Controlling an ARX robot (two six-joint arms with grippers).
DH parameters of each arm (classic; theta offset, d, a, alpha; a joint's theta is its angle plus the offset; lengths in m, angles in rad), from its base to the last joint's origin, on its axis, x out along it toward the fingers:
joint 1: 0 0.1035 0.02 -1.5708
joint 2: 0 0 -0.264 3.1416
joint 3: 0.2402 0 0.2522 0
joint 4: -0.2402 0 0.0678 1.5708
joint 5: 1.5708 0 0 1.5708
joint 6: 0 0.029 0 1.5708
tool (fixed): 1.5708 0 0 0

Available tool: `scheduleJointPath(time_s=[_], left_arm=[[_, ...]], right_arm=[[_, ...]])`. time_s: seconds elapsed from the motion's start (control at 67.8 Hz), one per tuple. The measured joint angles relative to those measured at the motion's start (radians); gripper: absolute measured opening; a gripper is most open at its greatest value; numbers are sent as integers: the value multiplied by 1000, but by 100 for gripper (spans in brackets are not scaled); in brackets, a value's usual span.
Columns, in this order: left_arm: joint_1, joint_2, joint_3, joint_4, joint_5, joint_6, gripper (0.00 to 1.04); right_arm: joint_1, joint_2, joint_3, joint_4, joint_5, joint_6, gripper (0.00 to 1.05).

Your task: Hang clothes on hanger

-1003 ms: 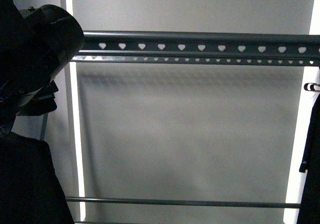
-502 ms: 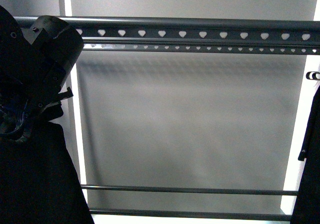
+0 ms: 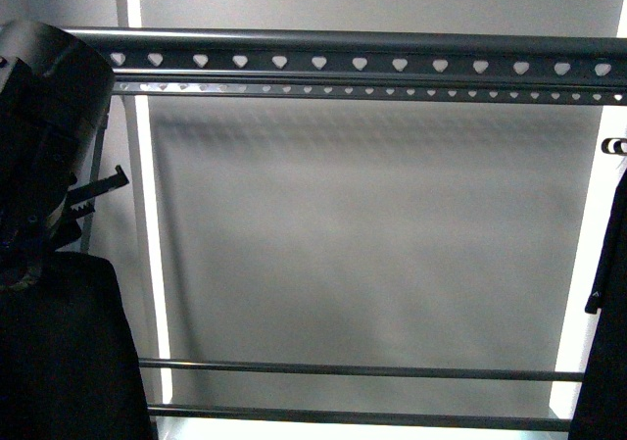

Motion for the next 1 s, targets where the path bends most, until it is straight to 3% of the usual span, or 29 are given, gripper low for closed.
scheduleJointPath(time_s=[0.236,0.354,0.531,0.649,0.812,0.856,0.944,0.959,1.003], left_arm=[[-81,-221,-179,261,183,187,4],[-114,-379,-278,396,378,317,4],[-87,-498,-319,303,697,460,4],[-28,-513,-380,285,1048,602,4],[98,-482,-433,399,1530,843,4],[156,-447,-412,405,1707,923,4],[230,-381,-357,394,1925,978,4],[255,-354,-328,365,2000,1002,4],[281,-320,-287,301,2094,1042,4]], right_arm=[[0,0,0,0,0,0,97],[0,0,0,0,0,0,97],[0,0,0,0,0,0,97],[0,0,0,0,0,0,97],[0,0,0,0,0,0,97],[0,0,0,0,0,0,97],[0,0,0,0,0,0,97],[0,0,0,0,0,0,97],[0,0,0,0,0,0,97]])
